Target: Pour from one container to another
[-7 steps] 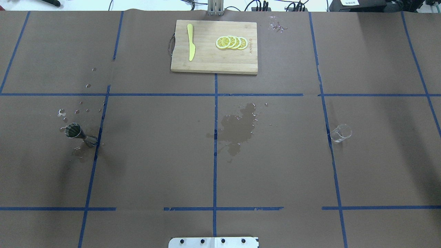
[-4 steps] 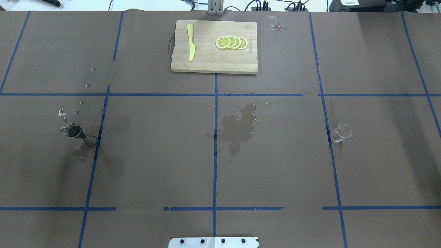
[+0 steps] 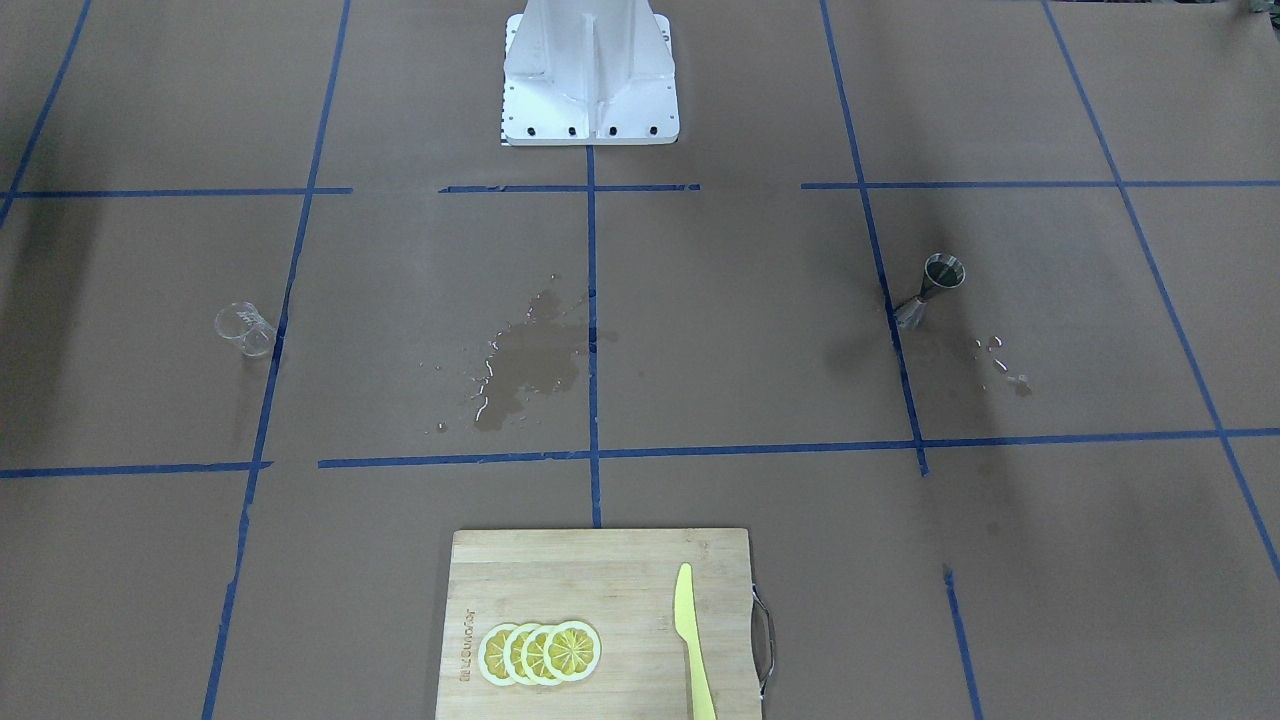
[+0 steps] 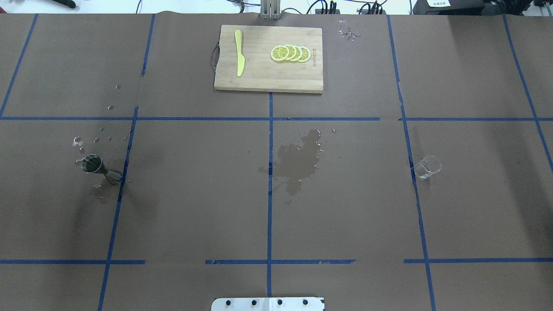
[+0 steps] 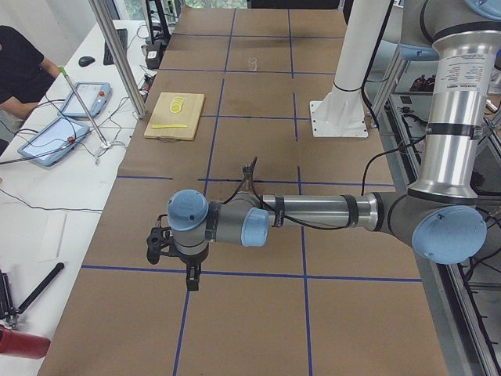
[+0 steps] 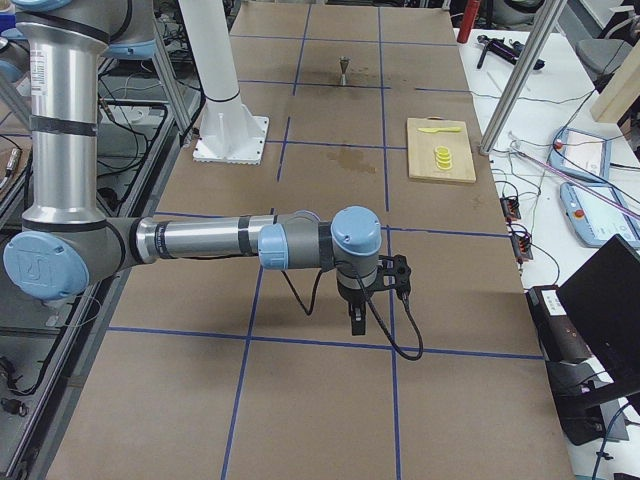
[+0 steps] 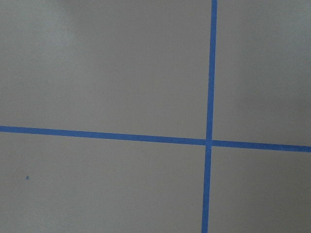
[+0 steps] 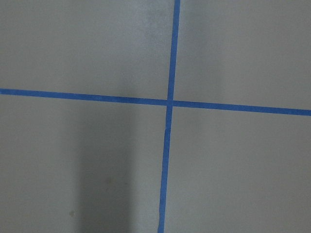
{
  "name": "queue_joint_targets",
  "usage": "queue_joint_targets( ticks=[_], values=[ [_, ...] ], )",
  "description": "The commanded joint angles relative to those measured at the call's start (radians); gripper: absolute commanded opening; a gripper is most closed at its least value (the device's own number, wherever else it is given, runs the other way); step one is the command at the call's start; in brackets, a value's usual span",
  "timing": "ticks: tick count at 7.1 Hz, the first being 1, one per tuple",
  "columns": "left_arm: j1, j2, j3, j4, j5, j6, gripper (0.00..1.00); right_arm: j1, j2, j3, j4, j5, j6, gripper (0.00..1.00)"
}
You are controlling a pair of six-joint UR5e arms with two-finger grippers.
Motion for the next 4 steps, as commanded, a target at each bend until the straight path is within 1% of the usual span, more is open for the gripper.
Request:
queue_joint_targets(
  ticks=[1, 2, 3, 4],
  values=[
    [0.024, 0.0, -0.001, -0.001, -0.001, -0.004, 1.0, 0.0, 0.007, -0.023, 0.0, 0.002, 0.004, 1.0],
    [0.027, 0.0, -0.001, -0.001, 0.001, -0.004, 1.0, 0.0, 0.013, -0.026, 0.003, 0.002, 0.016, 1.0],
    [0.028, 0.0, -0.001, -0.003, 0.001, -0.004, 1.0, 0.0, 0.013, -0.047, 0.053, 0.002, 0.045, 1.0],
    [0.028, 0.0, -0.001, -0.003, 0.001, -0.003, 1.0, 0.0, 0.013, -0.088, 0.142, 0.002, 0.066, 1.0]
  ],
)
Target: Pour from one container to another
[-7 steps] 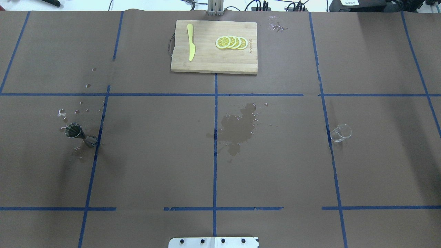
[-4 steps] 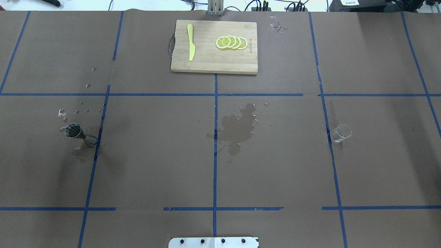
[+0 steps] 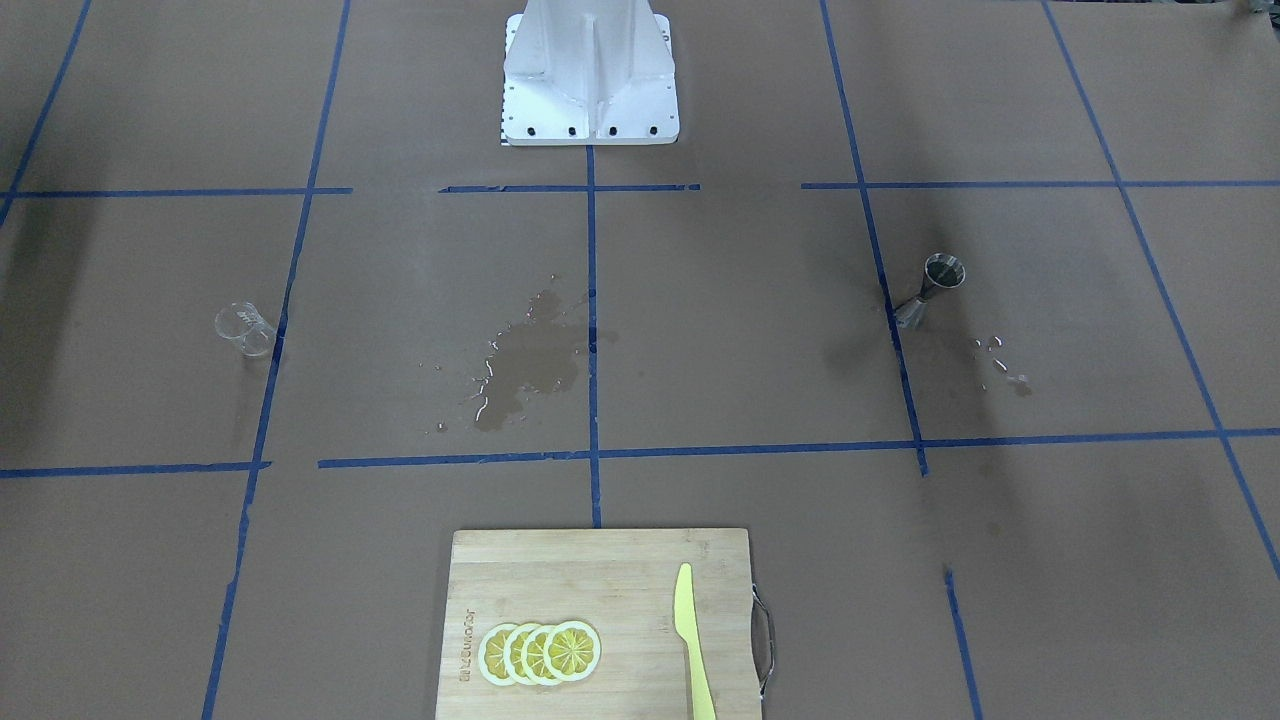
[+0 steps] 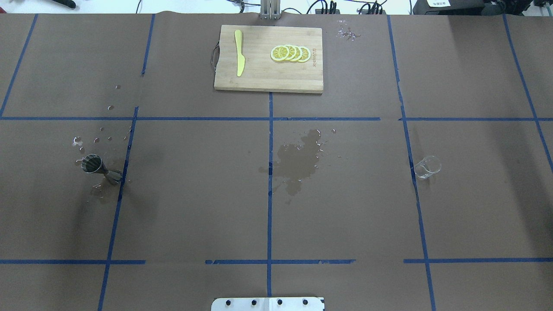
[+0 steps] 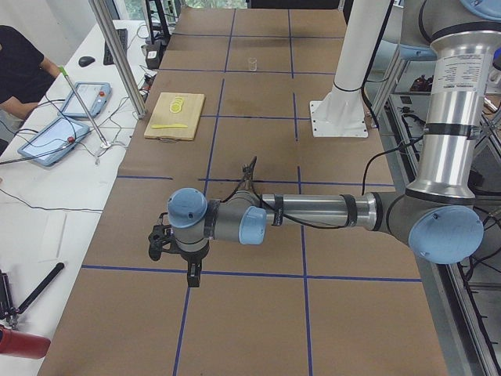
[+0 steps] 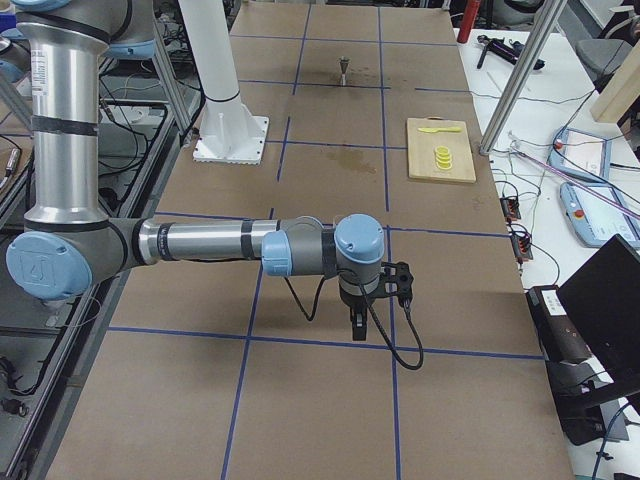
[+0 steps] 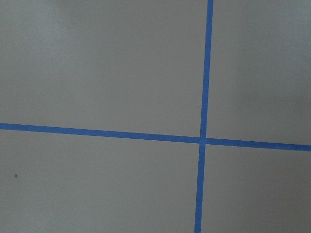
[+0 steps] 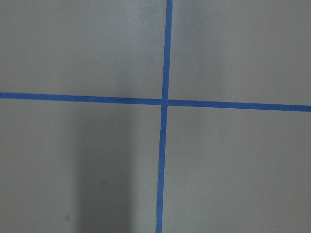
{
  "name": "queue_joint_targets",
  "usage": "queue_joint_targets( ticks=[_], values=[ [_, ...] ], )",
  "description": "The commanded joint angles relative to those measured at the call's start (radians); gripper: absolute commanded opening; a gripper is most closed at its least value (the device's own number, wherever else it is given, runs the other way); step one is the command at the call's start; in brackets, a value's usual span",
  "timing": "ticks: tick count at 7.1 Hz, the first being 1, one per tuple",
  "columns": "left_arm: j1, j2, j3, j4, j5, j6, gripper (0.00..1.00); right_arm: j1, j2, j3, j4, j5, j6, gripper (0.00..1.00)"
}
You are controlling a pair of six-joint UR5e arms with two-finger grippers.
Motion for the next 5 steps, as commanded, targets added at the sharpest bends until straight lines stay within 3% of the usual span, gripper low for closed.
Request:
queue_joint_targets(
  ticks=[1, 5],
  values=[
    [0.004, 0.0, 0.0, -0.005, 0.0, 0.001, 1.0, 0.0, 0.001, -0.061, 0.112, 0.0, 0.043, 1.0],
    [0.007, 0.0, -0.002, -0.007, -0.001, 0.0, 1.0, 0.0, 0.001, -0.06, 0.112, 0.003, 0.061, 1.0]
  ],
)
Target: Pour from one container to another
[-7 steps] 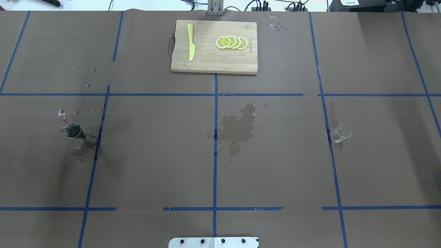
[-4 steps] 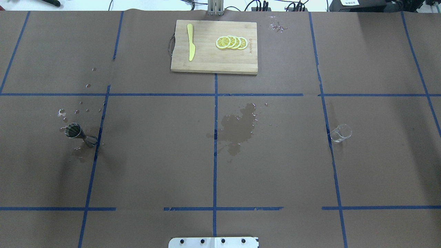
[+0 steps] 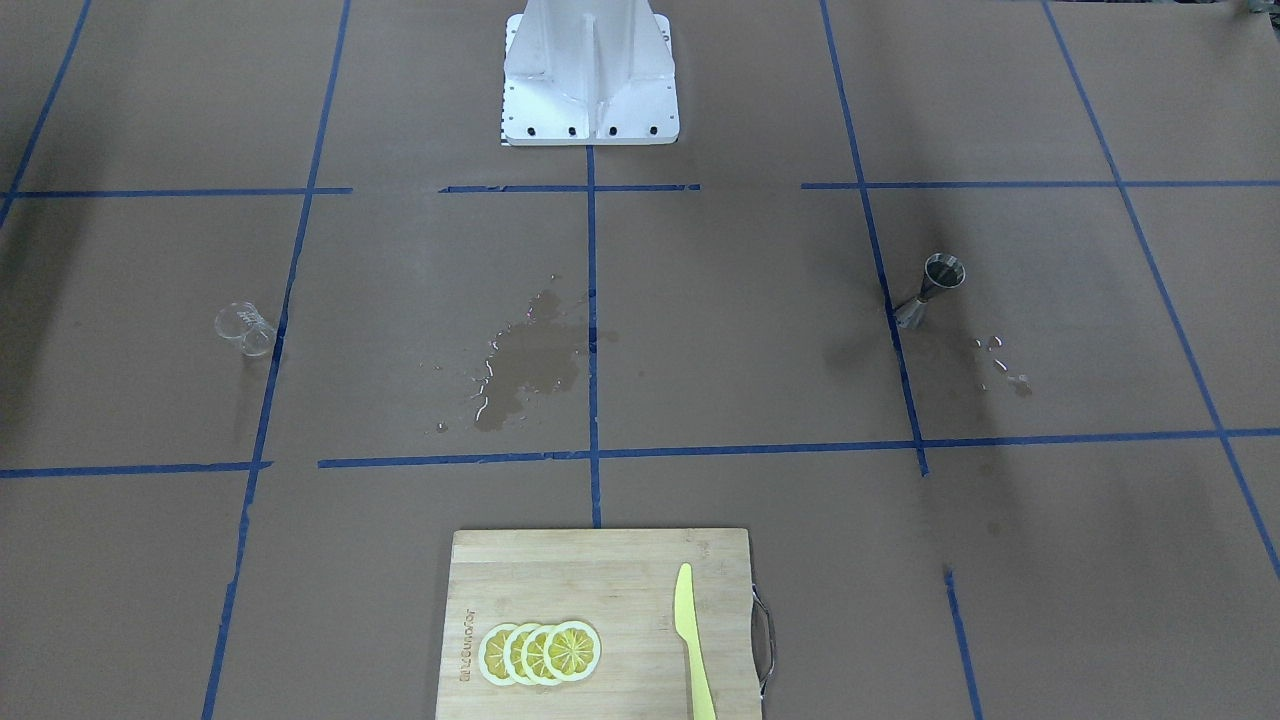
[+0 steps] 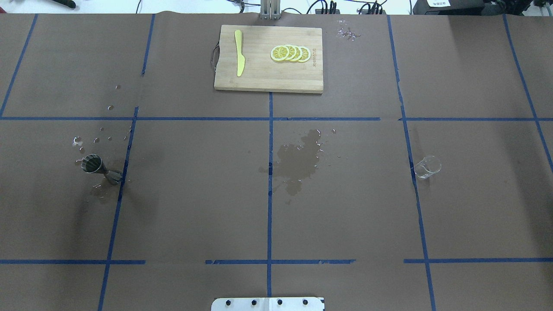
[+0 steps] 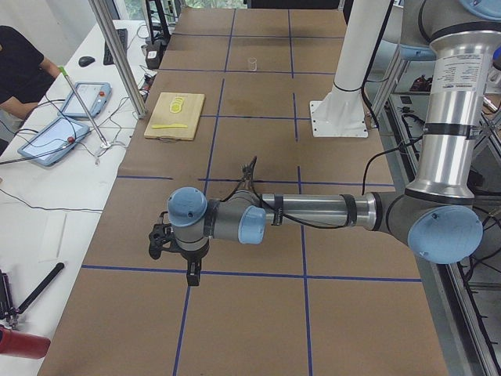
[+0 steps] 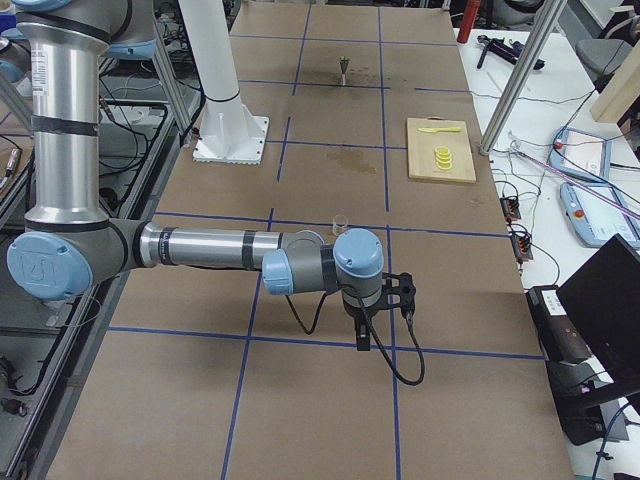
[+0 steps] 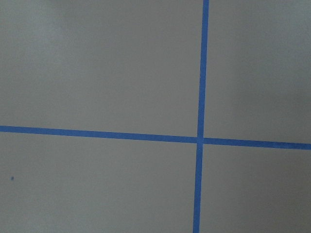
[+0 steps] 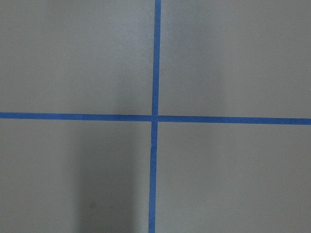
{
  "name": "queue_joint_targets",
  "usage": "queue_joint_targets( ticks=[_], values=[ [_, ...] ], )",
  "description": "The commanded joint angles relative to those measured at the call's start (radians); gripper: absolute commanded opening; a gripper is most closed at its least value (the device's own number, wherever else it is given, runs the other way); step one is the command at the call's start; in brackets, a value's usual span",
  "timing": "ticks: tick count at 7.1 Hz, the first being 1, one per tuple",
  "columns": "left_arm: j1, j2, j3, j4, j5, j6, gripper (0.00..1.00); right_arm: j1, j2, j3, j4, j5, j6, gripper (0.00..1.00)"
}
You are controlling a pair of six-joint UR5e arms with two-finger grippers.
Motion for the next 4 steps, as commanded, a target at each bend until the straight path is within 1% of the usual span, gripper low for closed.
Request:
queue_joint_targets(
  ticks=[1, 3, 4],
  values=[
    [0.007, -0.002, -0.001, 0.0, -0.001, 0.001, 1.0, 0.0, 0.0, 0.004, 0.001, 0.015, 0.002, 1.0],
    [0.035, -0.002, -0.004, -0.022, -0.003, -0.004, 1.0, 0.0, 0.0, 0.005, 0.001, 0.063, 0.002, 1.0],
    [0.056, -0.003, -0.007, -0.026, -0.003, -0.004, 1.0, 0.0, -0.002, 0.005, 0.001, 0.066, 0.002, 1.0]
  ],
)
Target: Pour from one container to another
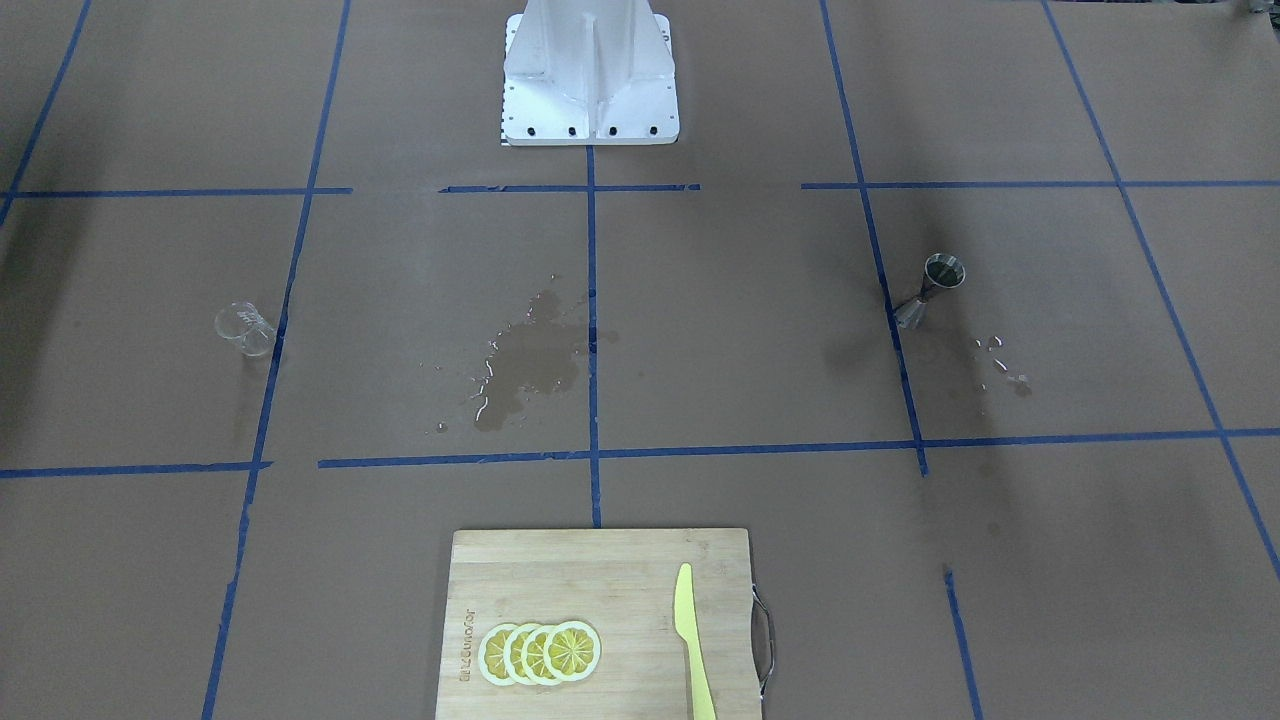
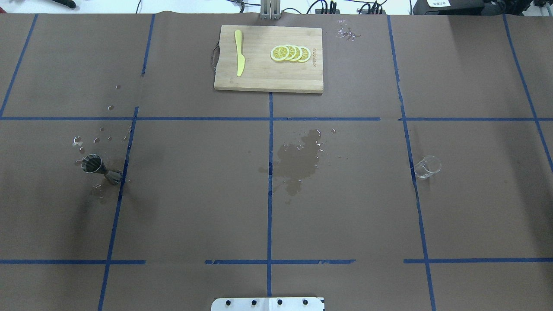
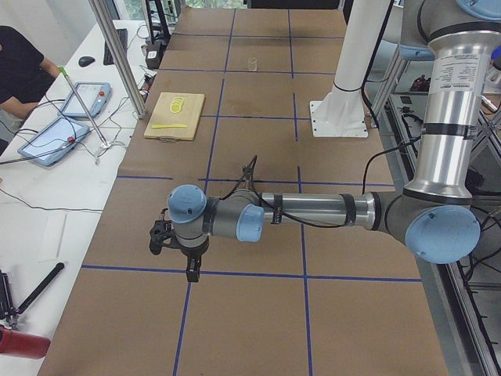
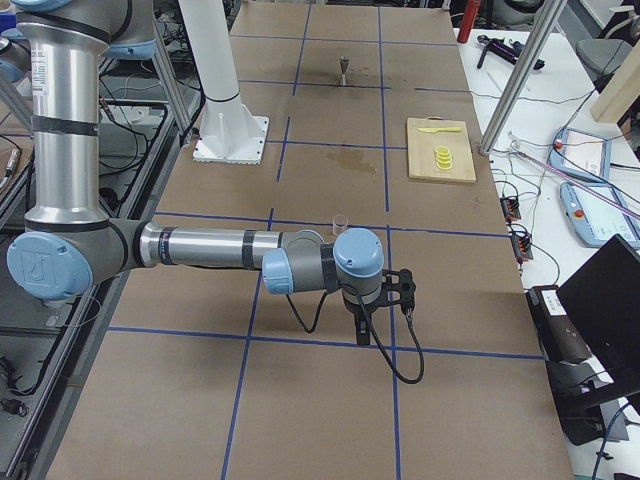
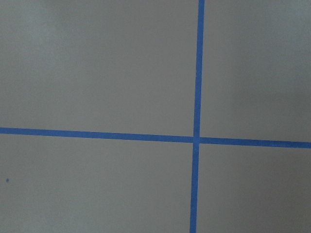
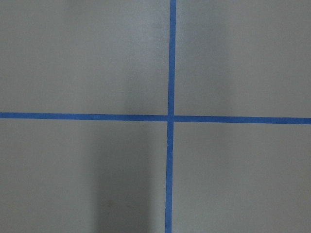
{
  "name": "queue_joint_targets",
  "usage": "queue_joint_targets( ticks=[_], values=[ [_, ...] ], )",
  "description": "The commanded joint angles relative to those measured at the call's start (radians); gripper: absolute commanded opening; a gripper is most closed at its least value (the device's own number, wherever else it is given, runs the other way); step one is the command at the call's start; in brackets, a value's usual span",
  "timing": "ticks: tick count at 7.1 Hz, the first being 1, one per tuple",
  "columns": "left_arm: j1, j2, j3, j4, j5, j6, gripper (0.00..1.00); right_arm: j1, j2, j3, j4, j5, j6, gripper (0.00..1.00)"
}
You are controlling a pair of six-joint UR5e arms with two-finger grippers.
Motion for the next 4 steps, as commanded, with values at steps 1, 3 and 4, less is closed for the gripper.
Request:
queue_joint_targets(
  ticks=[1, 3, 4],
  values=[
    [0.032, -0.001, -0.003, -0.031, -0.005, -0.003, 1.0, 0.0, -0.001, 0.001, 0.0, 0.018, 0.0, 1.0],
    [0.048, 0.0, -0.002, -0.033, -0.028, -0.004, 1.0, 0.0, -0.001, 0.002, 0.0, 0.017, 0.0, 1.0],
    [0.048, 0.003, -0.005, -0.032, -0.028, -0.003, 1.0, 0.0, -0.001, 0.002, 0.0, 0.017, 0.0, 1.0]
  ],
)
